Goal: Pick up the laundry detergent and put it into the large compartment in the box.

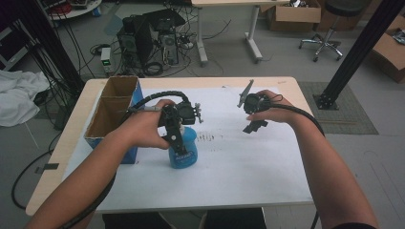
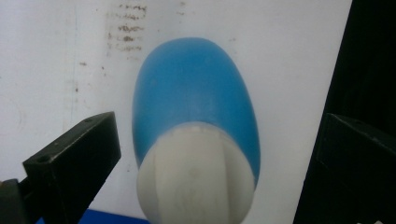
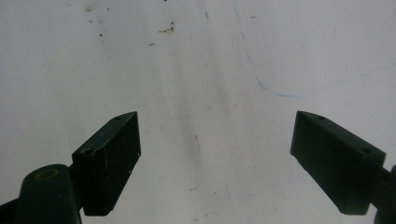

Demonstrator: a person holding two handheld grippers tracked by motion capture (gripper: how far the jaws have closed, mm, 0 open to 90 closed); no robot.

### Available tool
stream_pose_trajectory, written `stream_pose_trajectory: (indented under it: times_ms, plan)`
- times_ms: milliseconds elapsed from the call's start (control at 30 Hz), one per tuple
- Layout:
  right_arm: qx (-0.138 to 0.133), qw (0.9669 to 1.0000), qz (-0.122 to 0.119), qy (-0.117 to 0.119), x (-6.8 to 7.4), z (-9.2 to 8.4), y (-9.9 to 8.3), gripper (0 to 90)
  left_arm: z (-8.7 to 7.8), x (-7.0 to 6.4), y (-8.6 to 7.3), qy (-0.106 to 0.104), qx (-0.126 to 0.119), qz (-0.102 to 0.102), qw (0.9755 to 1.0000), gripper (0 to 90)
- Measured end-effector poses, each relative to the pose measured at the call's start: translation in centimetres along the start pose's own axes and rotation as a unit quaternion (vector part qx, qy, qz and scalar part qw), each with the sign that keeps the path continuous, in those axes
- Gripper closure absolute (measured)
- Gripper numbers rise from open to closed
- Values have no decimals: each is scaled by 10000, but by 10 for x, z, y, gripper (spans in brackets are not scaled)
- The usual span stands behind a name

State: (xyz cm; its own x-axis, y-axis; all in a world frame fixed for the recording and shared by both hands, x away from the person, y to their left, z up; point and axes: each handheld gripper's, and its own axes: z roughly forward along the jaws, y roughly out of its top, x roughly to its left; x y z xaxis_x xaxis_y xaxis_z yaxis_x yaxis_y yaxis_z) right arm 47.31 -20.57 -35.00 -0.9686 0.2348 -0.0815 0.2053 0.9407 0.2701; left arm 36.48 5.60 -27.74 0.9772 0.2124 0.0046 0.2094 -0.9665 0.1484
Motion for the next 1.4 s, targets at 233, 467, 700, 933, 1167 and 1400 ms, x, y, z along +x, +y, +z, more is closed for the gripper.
stream_pose_trajectory:
  times_ms: [233,467,700,933,1167,1400]
  plan:
    - [15,10000,-8,-9,0,2,1,161,8,1,0,39,75,9,10000,1]
    - [13,10000,-5,-1,0,5,3,161,12,1,3,92,209,44,9997,1]
    - [-14,10000,33,19,-2,7,1,161,15,2,5,125,319,34,9994,1]
    - [-12,10000,64,35,-2,9,-2,161,16,2,8,164,450,72,9988,15]
    - [-12,10000,72,43,-3,10,-2,161,18,5,9,139,455,38,9989,88]
    - [3,10000,76,39,-3,11,-2,161,17,5,10,113,468,72,9988,155]
